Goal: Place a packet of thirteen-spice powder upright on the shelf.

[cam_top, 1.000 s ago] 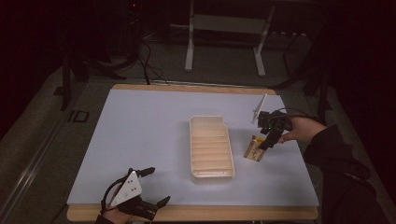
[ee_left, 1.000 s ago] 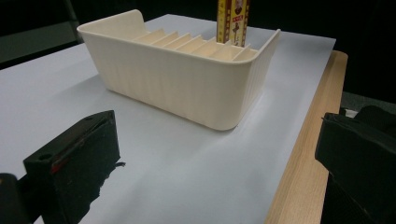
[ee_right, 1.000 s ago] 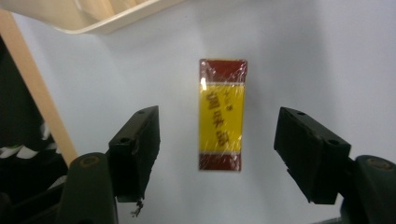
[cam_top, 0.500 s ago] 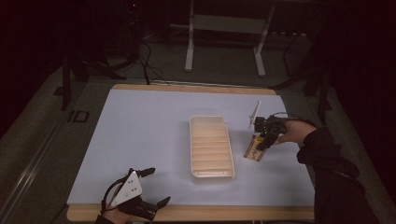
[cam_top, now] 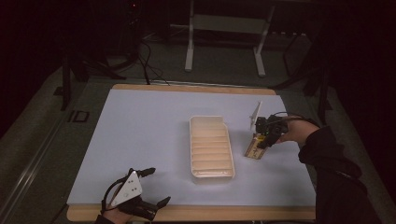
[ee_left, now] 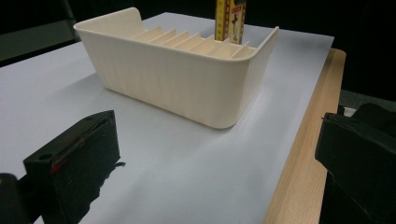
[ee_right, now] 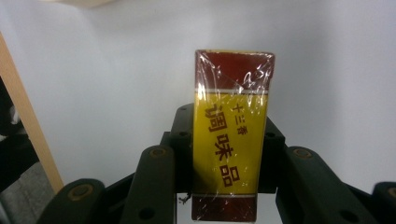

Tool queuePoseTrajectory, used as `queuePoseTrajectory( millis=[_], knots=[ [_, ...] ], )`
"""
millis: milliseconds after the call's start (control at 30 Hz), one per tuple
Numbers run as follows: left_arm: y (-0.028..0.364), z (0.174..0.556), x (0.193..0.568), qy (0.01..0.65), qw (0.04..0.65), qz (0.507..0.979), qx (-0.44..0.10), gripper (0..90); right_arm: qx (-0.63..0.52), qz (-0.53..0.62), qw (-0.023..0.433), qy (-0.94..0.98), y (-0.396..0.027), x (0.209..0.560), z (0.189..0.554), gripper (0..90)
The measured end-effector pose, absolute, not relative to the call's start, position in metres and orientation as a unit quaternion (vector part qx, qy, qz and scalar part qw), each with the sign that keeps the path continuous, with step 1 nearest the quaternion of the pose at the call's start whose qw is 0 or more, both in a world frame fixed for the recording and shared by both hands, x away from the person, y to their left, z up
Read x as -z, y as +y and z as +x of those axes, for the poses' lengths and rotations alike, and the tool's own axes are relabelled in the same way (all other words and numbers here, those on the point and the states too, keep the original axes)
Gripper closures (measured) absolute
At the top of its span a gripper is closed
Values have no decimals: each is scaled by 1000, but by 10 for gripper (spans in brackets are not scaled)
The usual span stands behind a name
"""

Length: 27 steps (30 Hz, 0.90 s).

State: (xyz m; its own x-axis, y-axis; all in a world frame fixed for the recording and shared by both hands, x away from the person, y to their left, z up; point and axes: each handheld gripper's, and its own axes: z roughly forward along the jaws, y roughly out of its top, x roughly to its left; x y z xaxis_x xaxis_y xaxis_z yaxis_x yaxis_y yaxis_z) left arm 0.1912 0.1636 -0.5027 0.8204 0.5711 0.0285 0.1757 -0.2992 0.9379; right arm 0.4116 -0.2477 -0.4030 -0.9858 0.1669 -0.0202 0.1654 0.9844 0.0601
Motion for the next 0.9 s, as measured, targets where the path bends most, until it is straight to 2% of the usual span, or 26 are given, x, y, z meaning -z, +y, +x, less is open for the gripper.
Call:
queuePoseTrajectory(
  millis=[400, 900],
  knots=[
    [164, 191, 503, 238, 543, 785, -182, 4, -99, 37, 36, 994, -242, 362, 406, 680],
    [166, 189, 502, 236, 544, 784, -183, 4, -175, 8, 83, 981, -222, 342, 419, 681]
  ],
)
